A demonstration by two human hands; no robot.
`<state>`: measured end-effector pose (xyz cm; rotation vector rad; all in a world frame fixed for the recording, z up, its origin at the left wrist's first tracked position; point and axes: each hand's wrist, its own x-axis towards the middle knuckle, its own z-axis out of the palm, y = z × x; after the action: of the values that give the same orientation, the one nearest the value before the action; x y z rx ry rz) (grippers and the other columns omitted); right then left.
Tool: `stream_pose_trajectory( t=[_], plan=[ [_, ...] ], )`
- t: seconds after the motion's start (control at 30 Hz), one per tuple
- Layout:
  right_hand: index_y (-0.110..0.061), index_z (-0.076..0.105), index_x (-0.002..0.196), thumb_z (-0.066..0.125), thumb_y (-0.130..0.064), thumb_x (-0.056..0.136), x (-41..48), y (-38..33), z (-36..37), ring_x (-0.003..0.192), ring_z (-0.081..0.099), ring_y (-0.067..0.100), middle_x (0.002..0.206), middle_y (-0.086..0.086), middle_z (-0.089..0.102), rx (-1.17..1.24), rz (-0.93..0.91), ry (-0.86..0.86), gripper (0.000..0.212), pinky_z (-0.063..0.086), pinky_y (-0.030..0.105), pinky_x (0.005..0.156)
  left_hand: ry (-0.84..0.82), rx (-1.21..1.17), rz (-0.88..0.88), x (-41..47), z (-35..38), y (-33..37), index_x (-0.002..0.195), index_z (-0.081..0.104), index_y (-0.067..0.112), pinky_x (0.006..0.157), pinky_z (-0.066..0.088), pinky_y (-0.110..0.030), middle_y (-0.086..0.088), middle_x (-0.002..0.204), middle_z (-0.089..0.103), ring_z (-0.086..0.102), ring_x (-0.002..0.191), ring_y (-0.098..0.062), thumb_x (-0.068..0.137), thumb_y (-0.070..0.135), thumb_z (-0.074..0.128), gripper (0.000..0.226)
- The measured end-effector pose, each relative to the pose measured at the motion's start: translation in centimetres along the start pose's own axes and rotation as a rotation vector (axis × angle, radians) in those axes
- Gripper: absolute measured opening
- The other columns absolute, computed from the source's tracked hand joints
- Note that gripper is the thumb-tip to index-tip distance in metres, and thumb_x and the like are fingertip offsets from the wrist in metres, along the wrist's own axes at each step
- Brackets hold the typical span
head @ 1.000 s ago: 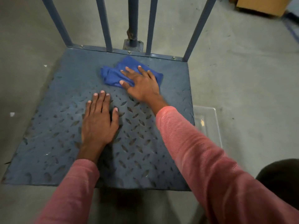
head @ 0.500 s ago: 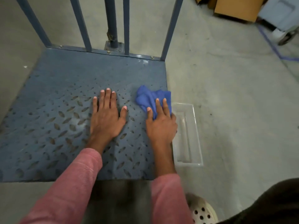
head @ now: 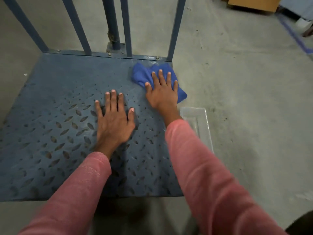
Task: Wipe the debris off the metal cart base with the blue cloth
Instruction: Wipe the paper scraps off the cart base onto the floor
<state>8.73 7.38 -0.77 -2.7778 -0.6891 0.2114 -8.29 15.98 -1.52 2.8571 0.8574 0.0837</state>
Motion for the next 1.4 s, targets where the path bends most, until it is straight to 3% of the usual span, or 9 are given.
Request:
stream_pose_trajectory(
  t=[0.13,0.37,0.5,0.73,0.87,1.03,1.13,1.3,1.4],
  plan=[
    [-0.032,0.015,0.162,0.023,-0.059,0.106,3.4,1.8,-1.9,0.158,-0.001,0.025,0.171,-0.005,0.006,-0.025,-0.149,-0.105,0.063,-0.003,0.05,0.126,-0.08,0.028,0.042,0.8,-0.2,-0.3,0.167,0.008,0.01,0.129,-0.007,-0.059,-0.015,0.175,-0.002,-0.006,0.163,-0.029,0.104,0.053,0.01,0.076],
    [-0.031,0.013,0.162,0.022,-0.057,0.106,-5.4,1.2,-0.8,0.158,0.0,0.023,0.171,-0.005,0.006,-0.043,-0.129,-0.04,0.062,-0.001,0.047,0.127,-0.381,0.095,0.24,1.1,-2.5,-2.0,0.166,-0.014,0.016,0.128,-0.016,-0.052,-0.01,0.172,-0.025,-0.027,0.158,-0.026,0.106,0.061,0.01,0.078],
    [-0.032,0.016,0.162,0.025,-0.056,0.106,-9.9,1.6,-0.1,0.158,0.002,0.023,0.171,-0.006,0.008,-0.038,-0.119,-0.01,0.062,0.001,0.045,0.127,-0.478,0.175,0.4,-4.1,-3.4,-4.6,0.162,-0.023,0.02,0.128,-0.017,-0.052,-0.006,0.169,-0.033,-0.032,0.156,-0.022,0.083,0.072,-0.014,0.095],
    [-0.031,0.026,0.16,0.032,-0.06,0.104,-20.6,0.1,1.5,0.158,0.008,0.022,0.169,-0.007,0.018,0.041,0.075,0.124,0.064,0.004,0.042,0.127,-0.322,0.159,0.586,-8.7,-3.4,-8.5,0.167,-0.007,0.016,0.131,-0.003,-0.052,-0.01,0.175,-0.014,-0.013,0.162,-0.025,0.095,0.068,-0.003,0.088],
    [-0.027,0.026,0.16,0.034,-0.055,0.104,-27.9,-4.1,3.5,0.158,0.007,0.025,0.17,-0.002,0.016,0.078,0.265,0.217,0.063,0.007,0.046,0.127,-0.163,0.095,0.459,-9.5,-2.8,-9.0,0.165,0.02,0.004,0.129,0.015,-0.057,-0.02,0.173,0.015,0.014,0.161,-0.037,0.102,0.059,0.022,0.084],
    [-0.028,0.03,0.159,0.034,-0.05,0.104,-29.3,-11.0,5.5,0.158,0.008,0.026,0.169,-0.003,0.019,0.112,-0.022,0.092,0.06,0.008,0.05,0.125,-0.177,0.088,0.577,-9.0,-3.7,-12.3,0.162,0.03,0.002,0.123,0.026,-0.059,-0.021,0.169,0.027,0.026,0.156,-0.044,0.091,0.039,0.028,0.081],
    [-0.033,0.026,0.16,0.029,-0.055,0.105,-28.3,-8.0,4.7,0.158,0.008,0.023,0.169,-0.007,0.018,0.069,-0.038,0.098,0.059,0.009,0.049,0.126,-0.19,0.056,0.5,-8.6,-4.5,-14.9,0.164,0.026,0.004,0.127,0.021,-0.055,-0.017,0.171,0.023,0.023,0.158,-0.039,0.094,0.037,0.022,0.077],
    [-0.03,0.012,0.163,0.021,-0.056,0.106,-26.8,-0.7,2.5,0.158,0.002,0.027,0.171,-0.002,0.006,0.03,0.343,0.175,0.063,0.012,0.053,0.126,-0.132,0.068,0.448,-10.1,-4.3,-16.2,0.166,0.018,0.005,0.131,0.014,-0.05,-0.014,0.173,0.016,0.015,0.161,-0.031,0.108,0.043,0.012,0.07],
    [-0.027,0.008,0.163,0.018,-0.055,0.107,-28.7,-6.0,3.9,0.158,-0.006,0.028,0.171,0.0,0.0,-0.016,0.19,0.142,0.064,0.004,0.054,0.126,-0.119,0.062,0.409,-10.1,-4.1,-15.5,0.165,0.019,0.003,0.131,0.013,-0.049,-0.015,0.173,0.017,0.016,0.161,-0.033,0.107,0.037,0.018,0.067]
  ],
)
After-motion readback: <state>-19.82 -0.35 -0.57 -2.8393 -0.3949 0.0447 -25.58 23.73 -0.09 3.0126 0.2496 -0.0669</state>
